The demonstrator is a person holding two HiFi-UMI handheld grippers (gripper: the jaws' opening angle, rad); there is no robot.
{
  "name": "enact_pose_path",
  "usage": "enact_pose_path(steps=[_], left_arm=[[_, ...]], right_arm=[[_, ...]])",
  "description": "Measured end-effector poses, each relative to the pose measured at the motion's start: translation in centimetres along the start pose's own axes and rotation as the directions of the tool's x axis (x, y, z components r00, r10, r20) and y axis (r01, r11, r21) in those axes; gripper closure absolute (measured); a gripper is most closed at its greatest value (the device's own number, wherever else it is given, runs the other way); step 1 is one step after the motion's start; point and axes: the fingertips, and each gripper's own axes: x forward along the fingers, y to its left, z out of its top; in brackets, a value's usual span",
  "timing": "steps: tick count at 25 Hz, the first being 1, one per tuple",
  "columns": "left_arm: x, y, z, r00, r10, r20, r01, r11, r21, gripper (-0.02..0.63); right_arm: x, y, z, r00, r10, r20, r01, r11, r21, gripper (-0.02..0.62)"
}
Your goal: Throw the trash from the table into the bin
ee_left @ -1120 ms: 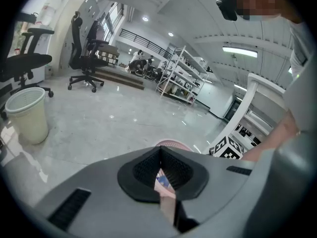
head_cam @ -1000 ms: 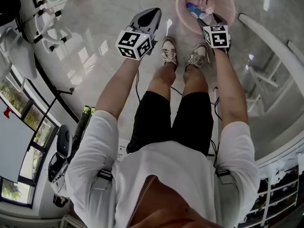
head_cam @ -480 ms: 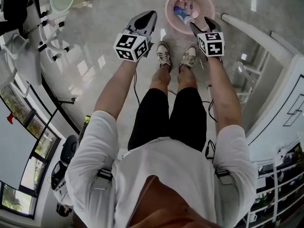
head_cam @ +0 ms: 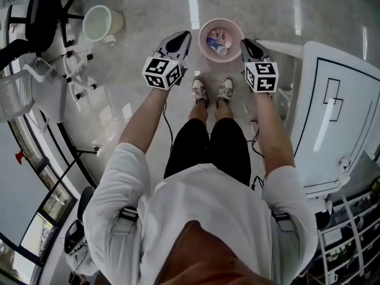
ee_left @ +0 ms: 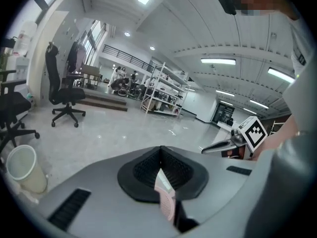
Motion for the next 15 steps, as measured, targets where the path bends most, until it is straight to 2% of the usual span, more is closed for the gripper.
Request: enact_pose_path(steps=[2,7,15], left_arm=[[-0.9,-1.2,2.6,1.0,-0.011,0.016,0.01,1.0,0.014,0.597],[-3.5,-3.6,8.4,0.997,-0.023,0.067,0.021,0.999,0.031,0.597],[-7.9,-5.7,16.4,0.987,-0.039,0.157,0.027,0.997,0.078,0.597]], right_arm=[[-2.7,0.2,3.2,0.999,-0.011,0.046,0.011,1.0,-0.001,0.587],[-9.0,1.0,9.5,0.99,-0.036,0.133,0.039,0.999,-0.022,0.591],[-16.8,2.9,16.9,0.964,-0.059,0.259,0.068,0.997,-0.027,0.591]])
